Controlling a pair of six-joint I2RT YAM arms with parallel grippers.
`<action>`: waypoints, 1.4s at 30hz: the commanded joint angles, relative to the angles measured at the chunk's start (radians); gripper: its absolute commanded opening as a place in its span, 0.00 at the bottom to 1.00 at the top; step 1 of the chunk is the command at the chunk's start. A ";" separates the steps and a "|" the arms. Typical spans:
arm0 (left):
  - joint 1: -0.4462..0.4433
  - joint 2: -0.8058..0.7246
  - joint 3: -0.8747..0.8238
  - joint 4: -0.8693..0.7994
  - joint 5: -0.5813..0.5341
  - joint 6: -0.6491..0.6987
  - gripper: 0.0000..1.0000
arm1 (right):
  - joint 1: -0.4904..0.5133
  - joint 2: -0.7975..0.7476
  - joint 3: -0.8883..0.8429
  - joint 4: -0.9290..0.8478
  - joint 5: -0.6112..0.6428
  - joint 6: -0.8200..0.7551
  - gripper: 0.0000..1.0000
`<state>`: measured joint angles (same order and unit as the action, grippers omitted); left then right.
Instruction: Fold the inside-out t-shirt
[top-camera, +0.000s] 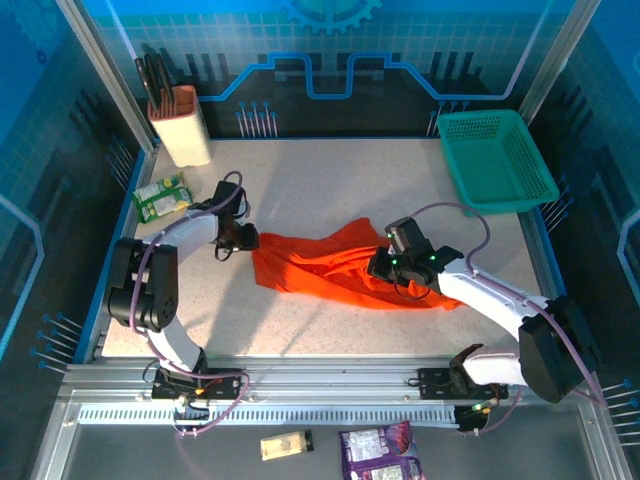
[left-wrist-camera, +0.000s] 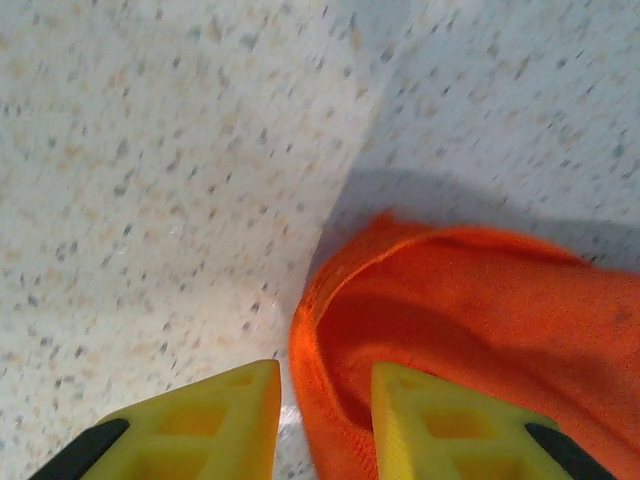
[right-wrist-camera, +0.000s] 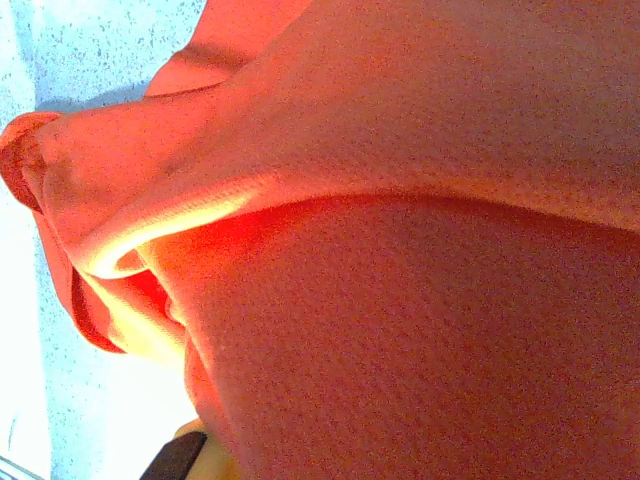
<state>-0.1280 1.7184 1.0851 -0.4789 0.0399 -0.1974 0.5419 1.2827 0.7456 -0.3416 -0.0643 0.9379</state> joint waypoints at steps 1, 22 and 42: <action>0.004 0.054 0.057 0.003 0.022 0.031 0.29 | -0.012 -0.030 0.003 -0.030 -0.001 -0.015 0.00; 0.045 -0.027 0.047 0.120 0.180 0.002 0.00 | -0.081 -0.087 0.258 -0.213 0.085 -0.144 0.00; 0.315 -0.387 0.214 1.053 0.859 -0.804 0.00 | -0.329 -0.149 0.704 -0.230 0.023 -0.288 0.00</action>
<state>0.1249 1.3804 1.2034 0.2134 0.7864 -0.7055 0.2401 1.1160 1.5581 -0.6216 0.0010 0.5846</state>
